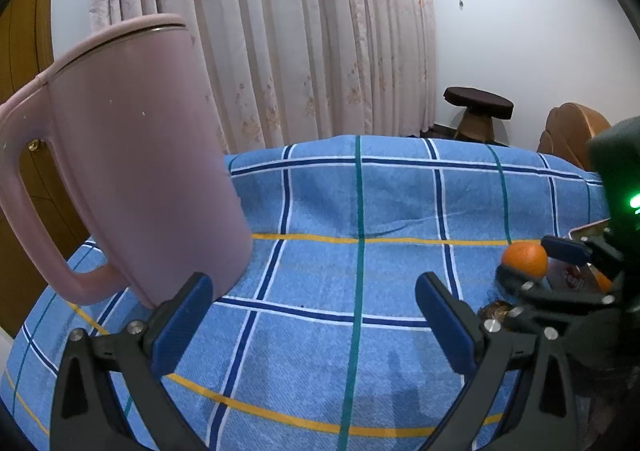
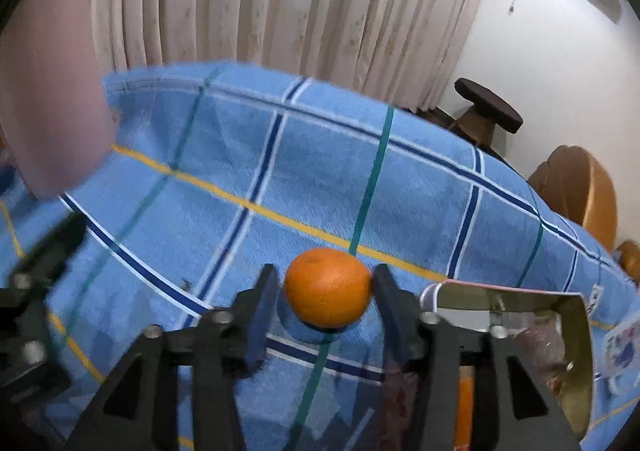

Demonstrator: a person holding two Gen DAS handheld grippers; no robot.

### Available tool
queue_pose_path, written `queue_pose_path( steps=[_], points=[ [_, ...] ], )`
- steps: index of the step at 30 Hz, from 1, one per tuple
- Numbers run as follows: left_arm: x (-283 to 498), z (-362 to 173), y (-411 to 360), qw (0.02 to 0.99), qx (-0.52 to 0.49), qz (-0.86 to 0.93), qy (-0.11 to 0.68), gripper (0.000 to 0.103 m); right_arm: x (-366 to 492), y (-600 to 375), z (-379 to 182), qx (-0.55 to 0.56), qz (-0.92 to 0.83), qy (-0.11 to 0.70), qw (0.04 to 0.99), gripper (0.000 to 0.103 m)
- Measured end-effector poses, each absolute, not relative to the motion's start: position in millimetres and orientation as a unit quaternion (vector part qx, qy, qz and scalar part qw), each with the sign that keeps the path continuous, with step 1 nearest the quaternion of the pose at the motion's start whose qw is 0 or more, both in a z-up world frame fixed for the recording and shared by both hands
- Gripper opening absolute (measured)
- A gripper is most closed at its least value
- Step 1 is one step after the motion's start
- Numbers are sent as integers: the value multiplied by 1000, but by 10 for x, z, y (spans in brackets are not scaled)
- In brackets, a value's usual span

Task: Organize fruits
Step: 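Grasp an orange with the right gripper while the left grasps the brown halved fruit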

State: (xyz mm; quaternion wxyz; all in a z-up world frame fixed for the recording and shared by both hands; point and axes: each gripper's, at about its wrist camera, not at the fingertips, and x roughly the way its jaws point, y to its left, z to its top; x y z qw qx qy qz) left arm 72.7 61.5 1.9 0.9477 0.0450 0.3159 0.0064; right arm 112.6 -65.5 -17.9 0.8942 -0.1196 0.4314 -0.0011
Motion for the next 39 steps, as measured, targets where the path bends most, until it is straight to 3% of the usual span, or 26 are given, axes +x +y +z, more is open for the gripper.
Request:
queue_pose_path(
  steps=[6,9,13,18,29,36,39],
  points=[
    [716,53,658,949,35,9,313,103,1178,-748,-220,-110,-12,443,889,57],
    [720,53,658,949,36,10,314,103,1131,-727,-222,-133,-24,439,888,48],
    [725,43,654,948,38,9,315,103,1070,-752,-215,-99,7,432,896,47],
    [739,23,640,947,38,-2,319,103,752,-871,-95,-21,35,380,924,47],
    [709,-115,240,924,47,-139,353,98,125,-1003,142,-8,13,294,956,47],
    [776,-191,-93,907,61,-175,378,86,15,-1090,175,2,-2,286,958,47],
    [884,-281,-234,893,59,-179,408,74,30,-1148,187,12,-6,285,958,47]
  ],
)
